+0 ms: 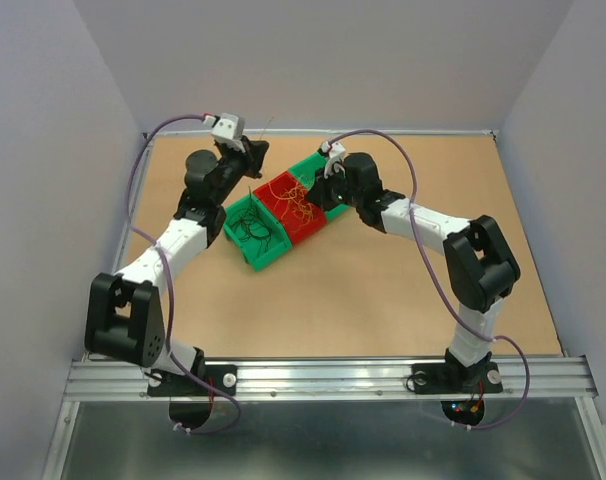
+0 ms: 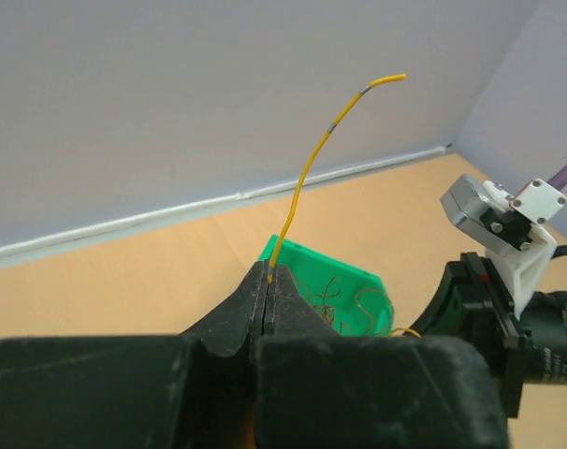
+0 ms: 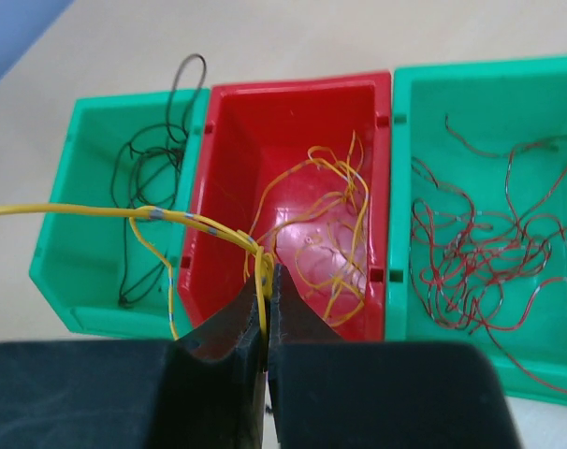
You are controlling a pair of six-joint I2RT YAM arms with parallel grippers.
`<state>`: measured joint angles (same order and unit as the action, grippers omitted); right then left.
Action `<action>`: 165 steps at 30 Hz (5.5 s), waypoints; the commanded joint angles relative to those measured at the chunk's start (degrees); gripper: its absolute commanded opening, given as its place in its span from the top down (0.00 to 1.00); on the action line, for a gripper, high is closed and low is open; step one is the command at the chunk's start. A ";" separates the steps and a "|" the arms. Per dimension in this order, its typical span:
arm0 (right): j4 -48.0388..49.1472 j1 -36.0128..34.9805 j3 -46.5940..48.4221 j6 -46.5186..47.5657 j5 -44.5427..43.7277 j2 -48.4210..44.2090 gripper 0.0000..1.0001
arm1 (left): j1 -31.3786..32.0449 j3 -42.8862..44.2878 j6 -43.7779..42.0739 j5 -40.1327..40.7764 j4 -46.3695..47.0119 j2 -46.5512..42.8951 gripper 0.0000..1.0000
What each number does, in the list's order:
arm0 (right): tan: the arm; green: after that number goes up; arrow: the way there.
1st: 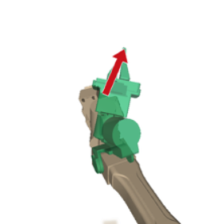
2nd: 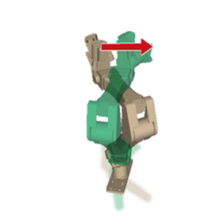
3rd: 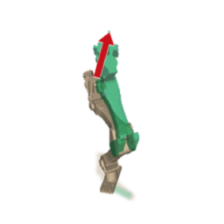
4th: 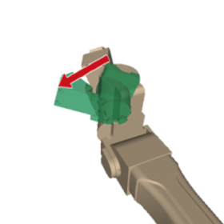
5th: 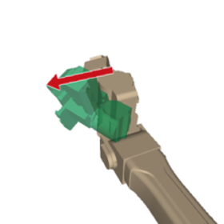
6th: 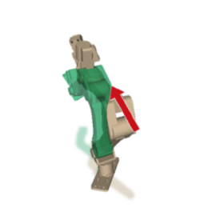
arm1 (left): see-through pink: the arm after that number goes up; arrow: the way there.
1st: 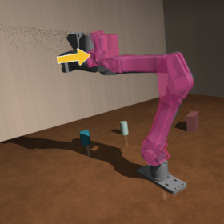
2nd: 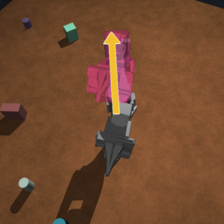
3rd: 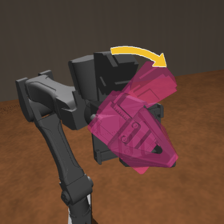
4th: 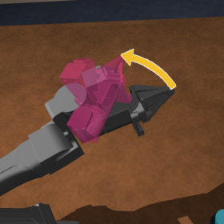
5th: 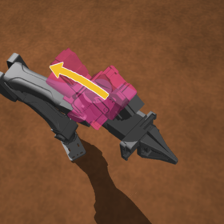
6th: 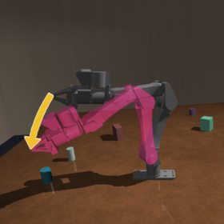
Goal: Untangle the cables
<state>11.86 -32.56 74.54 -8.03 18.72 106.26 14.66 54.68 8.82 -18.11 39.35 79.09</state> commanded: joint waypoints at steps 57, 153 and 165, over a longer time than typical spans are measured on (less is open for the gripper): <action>-14.68 -4.36 16.17 -1.46 -12.31 8.35 0.19 | 8.46 16.43 -14.62 24.00 -20.72 23.39 1.00; 6.73 -6.91 11.83 -0.50 -24.67 18.97 0.99 | -2.79 -1.94 -5.04 1.06 -0.16 4.67 0.37; -5.70 -8.05 23.89 4.26 -30.75 26.81 0.95 | -2.79 -2.73 -5.66 0.79 0.72 4.23 0.37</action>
<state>10.20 -40.21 93.43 -6.11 -8.67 132.79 11.88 52.88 3.77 -17.50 36.18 86.46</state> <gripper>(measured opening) 0.023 0.630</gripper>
